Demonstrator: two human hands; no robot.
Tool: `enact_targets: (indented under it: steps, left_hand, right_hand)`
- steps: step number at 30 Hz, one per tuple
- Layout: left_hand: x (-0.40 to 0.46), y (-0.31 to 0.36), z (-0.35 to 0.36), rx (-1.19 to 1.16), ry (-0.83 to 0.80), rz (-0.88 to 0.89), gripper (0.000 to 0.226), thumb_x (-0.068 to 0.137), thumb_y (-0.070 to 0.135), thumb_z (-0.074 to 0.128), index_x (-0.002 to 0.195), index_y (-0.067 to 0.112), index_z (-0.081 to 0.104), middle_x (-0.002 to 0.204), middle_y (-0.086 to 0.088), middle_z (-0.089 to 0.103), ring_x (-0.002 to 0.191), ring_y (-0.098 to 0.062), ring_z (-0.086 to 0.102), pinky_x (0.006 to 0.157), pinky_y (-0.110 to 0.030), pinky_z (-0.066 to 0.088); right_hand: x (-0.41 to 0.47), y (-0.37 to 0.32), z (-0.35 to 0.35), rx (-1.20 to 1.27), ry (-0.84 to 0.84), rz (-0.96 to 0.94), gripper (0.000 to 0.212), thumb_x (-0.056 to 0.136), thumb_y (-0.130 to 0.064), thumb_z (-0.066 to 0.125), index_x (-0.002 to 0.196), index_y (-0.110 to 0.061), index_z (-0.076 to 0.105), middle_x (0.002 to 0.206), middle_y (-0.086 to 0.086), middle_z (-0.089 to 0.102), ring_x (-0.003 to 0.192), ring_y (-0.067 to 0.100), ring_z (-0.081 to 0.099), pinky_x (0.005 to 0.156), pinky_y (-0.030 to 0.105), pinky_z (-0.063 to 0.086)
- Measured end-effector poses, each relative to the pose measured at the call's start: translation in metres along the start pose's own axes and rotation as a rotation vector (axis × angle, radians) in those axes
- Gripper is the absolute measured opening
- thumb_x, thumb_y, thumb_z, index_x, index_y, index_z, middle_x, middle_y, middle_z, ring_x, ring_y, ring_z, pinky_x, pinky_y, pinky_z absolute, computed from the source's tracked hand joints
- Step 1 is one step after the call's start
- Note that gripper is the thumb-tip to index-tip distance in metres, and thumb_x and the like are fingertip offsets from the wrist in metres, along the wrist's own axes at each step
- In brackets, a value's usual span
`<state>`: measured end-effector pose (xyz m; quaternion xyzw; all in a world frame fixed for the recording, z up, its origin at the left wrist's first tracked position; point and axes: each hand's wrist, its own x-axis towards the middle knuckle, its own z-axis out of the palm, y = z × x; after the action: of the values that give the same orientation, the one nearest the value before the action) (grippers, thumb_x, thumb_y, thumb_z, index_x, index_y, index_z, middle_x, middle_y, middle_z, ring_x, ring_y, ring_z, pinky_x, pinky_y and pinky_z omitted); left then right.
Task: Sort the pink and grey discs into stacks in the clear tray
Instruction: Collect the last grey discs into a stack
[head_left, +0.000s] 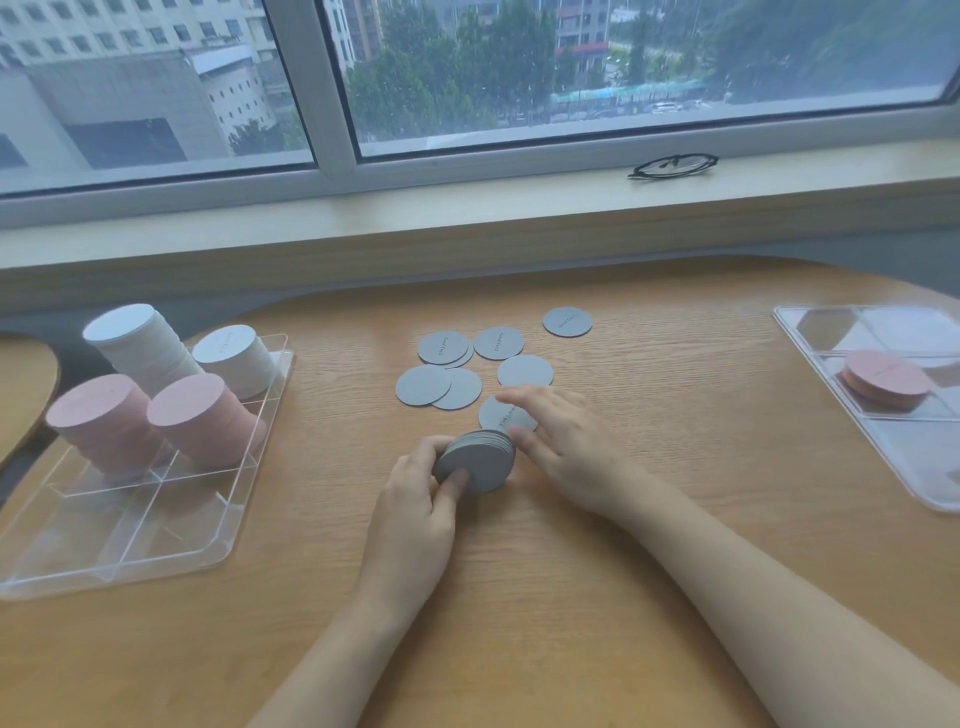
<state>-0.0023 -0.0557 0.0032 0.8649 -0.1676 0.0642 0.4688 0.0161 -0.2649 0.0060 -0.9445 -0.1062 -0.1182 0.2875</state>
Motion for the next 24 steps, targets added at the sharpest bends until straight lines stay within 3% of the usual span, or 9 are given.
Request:
enact_targets:
  steps: [4, 8, 10, 12, 16, 19, 22, 24]
  left_hand:
    - [0.0, 0.001, -0.001, -0.01, 0.031, -0.008, 0.023, 0.096, 0.013, 0.062, 0.103, 0.034, 0.06, 0.088, 0.016, 0.063, 0.077, -0.006, 0.052, 0.07, -0.014, 0.036]
    - [0.0, 0.0, -0.001, -0.017, 0.046, -0.016, 0.025, 0.096, 0.012, 0.062, 0.101, 0.036, 0.059, 0.088, 0.02, 0.063, 0.076, -0.006, 0.051, 0.07, -0.016, 0.036]
    - [0.0, -0.001, -0.001, -0.019, 0.047, -0.019, 0.025, 0.096, 0.012, 0.062, 0.102, 0.036, 0.059, 0.089, 0.022, 0.063, 0.078, -0.006, 0.052, 0.071, -0.018, 0.036]
    - [0.0, -0.001, 0.0, -0.02, 0.052, -0.016, 0.025, 0.096, 0.012, 0.062, 0.102, 0.036, 0.059, 0.089, 0.02, 0.064, 0.079, -0.008, 0.053, 0.072, -0.02, 0.037]
    - [0.001, -0.002, 0.0, -0.016, 0.044, -0.016, 0.027, 0.097, 0.015, 0.061, 0.106, 0.04, 0.058, 0.091, 0.013, 0.068, 0.08, -0.011, 0.059, 0.073, -0.023, 0.042]
    - [0.0, 0.0, 0.0, -0.008, 0.048, -0.005, 0.033, 0.098, 0.015, 0.061, 0.109, 0.045, 0.057, 0.095, 0.014, 0.071, 0.085, -0.007, 0.066, 0.076, -0.02, 0.046]
    - [0.001, -0.002, 0.001, 0.035, 0.078, -0.011, 0.034, 0.097, 0.015, 0.062, 0.118, 0.041, 0.058, 0.094, 0.013, 0.072, 0.084, -0.009, 0.067, 0.076, -0.022, 0.046]
    - [0.002, -0.004, 0.003, 0.057, 0.071, -0.032, 0.037, 0.098, 0.019, 0.06, 0.131, 0.035, 0.055, 0.105, 0.012, 0.071, 0.094, -0.011, 0.067, 0.083, -0.028, 0.049]
  right_hand:
    - [0.0, 0.005, 0.004, -0.208, -0.069, 0.013, 0.047, 0.098, -0.042, 0.049, 0.142, -0.027, 0.045, 0.149, -0.009, 0.045, 0.141, 0.013, 0.034, 0.117, 0.036, 0.017]
    - [-0.003, 0.004, 0.002, -0.291, 0.036, -0.045, 0.031, 0.094, -0.043, 0.059, 0.119, -0.026, 0.063, 0.121, -0.006, 0.058, 0.119, 0.019, 0.052, 0.099, 0.037, 0.031]
    - [-0.004, 0.002, 0.0, -0.338, 0.061, -0.066, 0.029, 0.096, -0.046, 0.048, 0.106, -0.025, 0.066, 0.108, -0.005, 0.061, 0.105, 0.021, 0.057, 0.089, 0.038, 0.038]
    - [-0.004, 0.0, -0.001, -0.269, 0.125, -0.058, 0.038, 0.098, -0.045, 0.036, 0.095, -0.022, 0.066, 0.092, -0.003, 0.062, 0.09, 0.024, 0.059, 0.077, 0.039, 0.044]
    - [-0.007, -0.006, -0.008, 0.213, 0.191, 0.109, 0.03, 0.103, -0.029, 0.046, 0.081, -0.011, 0.055, 0.068, 0.005, 0.057, 0.066, 0.024, 0.053, 0.063, 0.041, 0.043]
    - [-0.009, -0.013, -0.012, 0.365, 0.179, 0.097, 0.026, 0.103, -0.024, 0.049, 0.086, -0.009, 0.061, 0.072, 0.006, 0.062, 0.067, 0.018, 0.06, 0.065, 0.032, 0.049]
    - [-0.01, -0.023, -0.008, 0.407, 0.078, 0.019, 0.013, 0.099, -0.023, 0.058, 0.106, -0.021, 0.068, 0.086, -0.011, 0.068, 0.078, 0.006, 0.063, 0.075, 0.023, 0.05]
    - [-0.012, -0.028, -0.002, 0.332, -0.011, -0.043, 0.029, 0.094, -0.026, 0.064, 0.123, -0.022, 0.062, 0.099, -0.01, 0.069, 0.084, 0.003, 0.06, 0.081, 0.024, 0.049]
